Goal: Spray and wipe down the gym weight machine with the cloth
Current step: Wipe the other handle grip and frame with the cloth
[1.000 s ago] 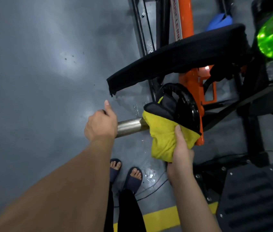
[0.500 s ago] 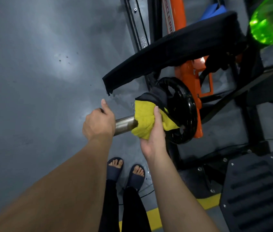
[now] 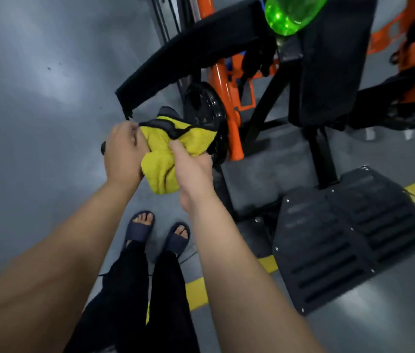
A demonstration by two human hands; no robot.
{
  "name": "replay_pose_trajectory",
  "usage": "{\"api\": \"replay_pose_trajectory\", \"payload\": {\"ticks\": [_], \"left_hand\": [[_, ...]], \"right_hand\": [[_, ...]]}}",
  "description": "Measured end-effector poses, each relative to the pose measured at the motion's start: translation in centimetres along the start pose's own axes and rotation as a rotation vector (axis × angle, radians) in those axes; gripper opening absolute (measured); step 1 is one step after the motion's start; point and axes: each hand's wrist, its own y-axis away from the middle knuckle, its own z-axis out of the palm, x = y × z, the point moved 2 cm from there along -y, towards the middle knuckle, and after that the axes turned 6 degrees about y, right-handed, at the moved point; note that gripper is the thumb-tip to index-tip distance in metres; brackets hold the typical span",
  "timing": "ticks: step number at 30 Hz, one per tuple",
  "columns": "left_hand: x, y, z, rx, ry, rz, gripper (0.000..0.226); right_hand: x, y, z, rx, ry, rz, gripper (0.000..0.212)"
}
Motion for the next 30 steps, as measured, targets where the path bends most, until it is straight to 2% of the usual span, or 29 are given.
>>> {"api": "replay_pose_trajectory", "payload": {"ticks": [3,6,9,11,13,16,20,22,24,26,30], "left_hand": [[3.6,2.6,0.6,-0.206,0.431,-0.292,0.029],[7.1,4.6,1.0,-0.533,0.616,-0.468,0.067],[11.9,6.7,0.6,-0.779,0.495,-0.386,0.075],[15.9,8.1,0.7,-0.831,0.486,-0.284,0.063],[19.8,8.9,0.8,-0.764,0.522,-0.188,0.039],[24.6,9.8,0.6,-0.635,0.583,-0.098,0.037],[29.2,9.6,-1.0,-0.491,0.582,-0.039,0.008],[31.1,9.7,-2.2,-0.412,0.655,-0.061,0.002],[32.4,9.2,-3.3,-0.260,0.806,-0.158,0.011],[32.9,8.3,-3.9,-0.118,0.951,-0.256,0.016],[32.9,6.1,-3.6,-0.088,1.169,-0.320,0.043]], "right_hand": [[-0.1,2.7,-3.4,0.014,-0.003,-0.025,0.005],[-0.1,4.9,-6.8,0.026,0.036,-0.074,0.006],[-1.1,6.8,-9.3,0.007,0.052,-0.151,0.016],[-2.7,8.1,-11.0,-0.034,0.077,-0.223,0.026],[-4.8,8.7,-12.5,-0.089,0.100,-0.287,0.035],[-8.3,9.4,-14.7,-0.155,0.001,-0.382,0.033],[-13.3,10.8,-16.2,-0.262,-0.298,-0.329,0.031],[-15.7,11.6,-16.6,-0.264,-0.211,-0.326,0.036],[-18.4,11.8,-16.6,-0.167,0.020,-0.368,0.040],[-21.4,11.4,-15.9,-0.083,0.112,-0.399,0.043],[-25.6,7.7,-14.5,0.207,0.122,-0.574,0.028]]}}
